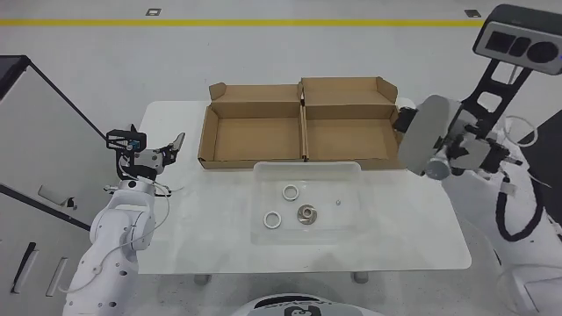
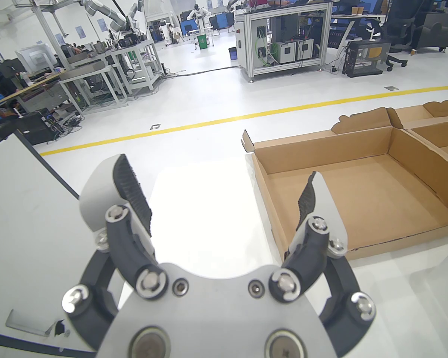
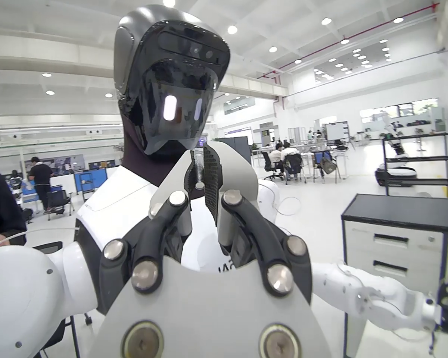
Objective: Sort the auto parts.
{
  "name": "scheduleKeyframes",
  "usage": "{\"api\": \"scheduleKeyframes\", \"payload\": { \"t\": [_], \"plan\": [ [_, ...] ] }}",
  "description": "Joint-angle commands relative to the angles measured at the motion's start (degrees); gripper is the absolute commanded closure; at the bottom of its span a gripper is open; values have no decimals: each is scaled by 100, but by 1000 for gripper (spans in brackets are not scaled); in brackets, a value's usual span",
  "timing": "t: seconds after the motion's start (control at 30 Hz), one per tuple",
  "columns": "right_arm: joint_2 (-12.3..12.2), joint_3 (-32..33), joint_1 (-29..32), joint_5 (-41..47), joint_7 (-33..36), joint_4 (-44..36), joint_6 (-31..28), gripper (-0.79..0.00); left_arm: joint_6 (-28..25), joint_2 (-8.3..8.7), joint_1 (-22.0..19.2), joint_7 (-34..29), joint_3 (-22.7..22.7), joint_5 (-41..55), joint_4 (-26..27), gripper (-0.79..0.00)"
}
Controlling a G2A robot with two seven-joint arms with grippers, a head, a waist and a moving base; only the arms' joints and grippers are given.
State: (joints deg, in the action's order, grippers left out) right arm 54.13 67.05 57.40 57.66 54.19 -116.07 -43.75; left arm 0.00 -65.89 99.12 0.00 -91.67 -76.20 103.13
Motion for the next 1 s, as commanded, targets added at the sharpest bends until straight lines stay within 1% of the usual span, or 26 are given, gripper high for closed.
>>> {"api": "scheduleKeyframes", "payload": {
  "t": [0.0,0.23,0.33,0.53,0.63,0.73,0.8,0.97],
  "plan": [
    [-47,336,170,-79,138,75,244,0,0,0,0,0,0,0,0,-785],
    [-218,1504,775,-569,874,276,1043,0,0,0,0,0,0,0,0,-785],
    [-269,1922,1014,-759,1116,357,1263,0,0,0,0,0,0,0,0,-785],
    [-364,2607,1195,-1256,1710,613,1683,0,0,0,0,0,0,0,0,-785],
    [-401,2764,1064,-1431,2058,835,1814,0,0,0,0,0,0,0,0,-785],
    [-426,2746,762,-1565,2379,1135,1893,0,0,0,0,0,0,0,0,-785],
    [-437,2670,532,-1664,2555,1334,1921,0,0,0,0,0,0,0,0,-785],
    [-458,2140,-348,-2252,2777,1891,2142,0,0,0,0,0,0,0,0,-785]
  ]
}}
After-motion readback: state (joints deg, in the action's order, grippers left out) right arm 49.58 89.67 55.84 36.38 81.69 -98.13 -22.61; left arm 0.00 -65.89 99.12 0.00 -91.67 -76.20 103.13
